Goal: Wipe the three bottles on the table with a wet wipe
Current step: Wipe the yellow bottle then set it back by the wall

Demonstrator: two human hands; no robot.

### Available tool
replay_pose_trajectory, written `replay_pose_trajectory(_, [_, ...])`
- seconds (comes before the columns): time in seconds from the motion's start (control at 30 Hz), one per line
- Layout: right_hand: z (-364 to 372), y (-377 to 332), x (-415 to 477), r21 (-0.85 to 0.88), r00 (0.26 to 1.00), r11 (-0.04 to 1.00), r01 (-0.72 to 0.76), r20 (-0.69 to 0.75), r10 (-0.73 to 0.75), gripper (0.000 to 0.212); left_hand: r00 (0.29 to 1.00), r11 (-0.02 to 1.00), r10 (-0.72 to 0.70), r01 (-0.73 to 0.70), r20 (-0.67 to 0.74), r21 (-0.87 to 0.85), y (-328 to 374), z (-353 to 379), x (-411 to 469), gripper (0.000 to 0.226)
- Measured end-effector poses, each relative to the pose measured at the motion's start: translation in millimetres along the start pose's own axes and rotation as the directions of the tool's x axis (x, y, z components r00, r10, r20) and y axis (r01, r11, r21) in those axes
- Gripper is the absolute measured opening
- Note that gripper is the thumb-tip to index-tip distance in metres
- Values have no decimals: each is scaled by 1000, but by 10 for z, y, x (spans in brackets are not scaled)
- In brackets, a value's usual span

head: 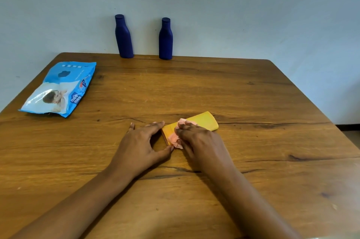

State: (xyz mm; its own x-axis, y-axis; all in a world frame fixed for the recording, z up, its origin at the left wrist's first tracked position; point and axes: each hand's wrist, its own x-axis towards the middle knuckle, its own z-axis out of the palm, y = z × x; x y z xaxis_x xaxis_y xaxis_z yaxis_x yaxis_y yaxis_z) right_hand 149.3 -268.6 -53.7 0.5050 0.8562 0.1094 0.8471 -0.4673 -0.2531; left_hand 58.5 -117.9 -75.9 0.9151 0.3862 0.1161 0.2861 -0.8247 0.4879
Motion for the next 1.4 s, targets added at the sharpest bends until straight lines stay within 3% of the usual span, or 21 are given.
replay_pose_trajectory(0.1, [49, 17, 4, 5, 1000, 1000, -5, -29, 6, 47, 1000, 1000, -20, 20, -6, -13, 10, -2, 22, 78])
replay_pose_trajectory(0.27, [143, -134, 21, 42, 994, 993, 106, -4, -106, 46, 1000, 996, 4, -4, -6, -88, -43, 3, 58, 77])
replay_pose_trajectory(0.43, [52, 125, 2, 135, 995, 987, -86, -29, 91, 49, 999, 997, -21, 23, 26, -67, -20, -19, 84, 76])
replay_pose_trajectory(0.6, [221, -282, 50, 146, 998, 987, 61, 11, -64, 52, 1000, 994, -13, 13, -1, -109, -66, -4, 93, 72])
replay_pose_trajectory(0.7, [168, -88, 43, 147, 1000, 989, -29, 11, 28, 53, 1000, 992, -9, 10, 7, -129, -63, 1, 97, 83])
replay_pose_trajectory(0.8, [159, -49, 73, 108, 993, 988, -114, 10, 114, 56, 1000, 990, -17, 18, 9, -140, -59, 19, 111, 78])
replay_pose_trajectory(0.93, [242, -312, 96, 125, 999, 992, -37, 27, 34, 57, 1000, 990, -17, 17, 5, -139, -64, 16, 132, 70])
replay_pose_trajectory(1.1, [143, -134, -55, 80, 990, 994, 71, 113, -80, 57, 999, 986, -26, 31, 35, -167, -69, -2, 127, 91])
replay_pose_trajectory(1.2, [96, -94, -95, 66, 984, 996, 60, 165, -70, 66, 999, 983, -18, 27, 49, -183, -71, -4, 135, 96])
replay_pose_trajectory(1.4, [248, -258, 109, 67, 998, 998, -10, 56, 6, 74, 998, 994, -31, 36, 49, -104, -79, -2, 158, 67])
